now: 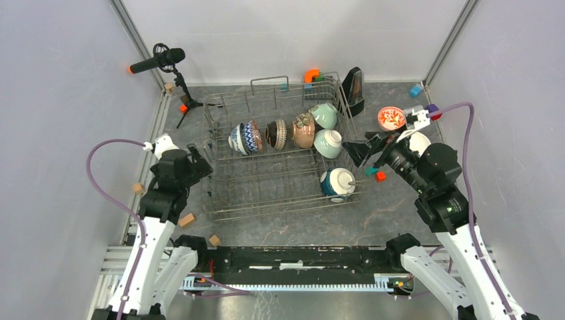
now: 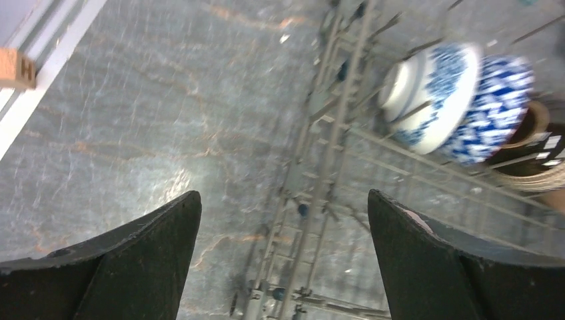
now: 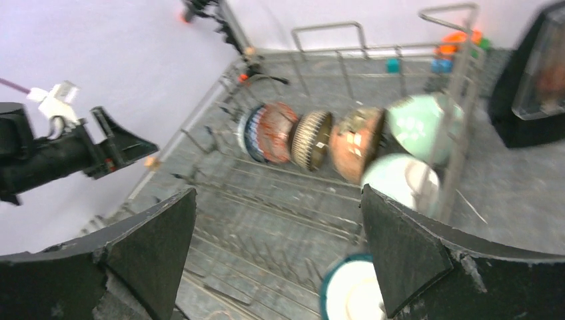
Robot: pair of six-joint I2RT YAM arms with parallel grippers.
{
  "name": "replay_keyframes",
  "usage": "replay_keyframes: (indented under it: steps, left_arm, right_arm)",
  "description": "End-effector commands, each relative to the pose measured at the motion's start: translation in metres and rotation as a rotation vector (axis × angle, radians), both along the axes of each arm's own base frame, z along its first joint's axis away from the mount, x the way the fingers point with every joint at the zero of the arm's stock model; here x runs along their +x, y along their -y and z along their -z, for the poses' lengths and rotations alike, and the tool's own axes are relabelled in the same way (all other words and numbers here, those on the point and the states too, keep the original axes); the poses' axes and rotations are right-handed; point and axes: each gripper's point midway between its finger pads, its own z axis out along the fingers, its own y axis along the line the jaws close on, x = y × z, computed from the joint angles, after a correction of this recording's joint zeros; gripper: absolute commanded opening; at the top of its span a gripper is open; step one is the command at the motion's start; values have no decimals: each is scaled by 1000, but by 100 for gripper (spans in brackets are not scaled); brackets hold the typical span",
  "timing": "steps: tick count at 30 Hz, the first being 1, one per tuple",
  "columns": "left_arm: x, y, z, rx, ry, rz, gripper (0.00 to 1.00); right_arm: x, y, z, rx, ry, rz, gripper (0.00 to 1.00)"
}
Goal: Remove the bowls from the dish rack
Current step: Adjust the dish rack at the center of the board.
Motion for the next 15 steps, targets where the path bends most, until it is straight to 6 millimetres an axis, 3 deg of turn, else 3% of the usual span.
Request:
replay_keyframes:
  steps: [1,6,9,13,15]
  left_arm:
    - [12,16,-65,-90,204,55,100]
    - [25,44,-94,-161,275,199,100]
    - [35,49,-101,-149,267,233,100]
    - [44,52,-97,-158,237,239,100]
    - [46,51,-93,-166,237,218,100]
  right_arm:
    - [-18,-35,-68,163,129,-211,98]
    - [-1,-47,-93,127,144,-190,94]
    - [8,-69,-99,76,138,-198,92]
    - [16,-123,-85,-79,110,-202,91]
    - [29,-140,-73,-148,112,-144,91]
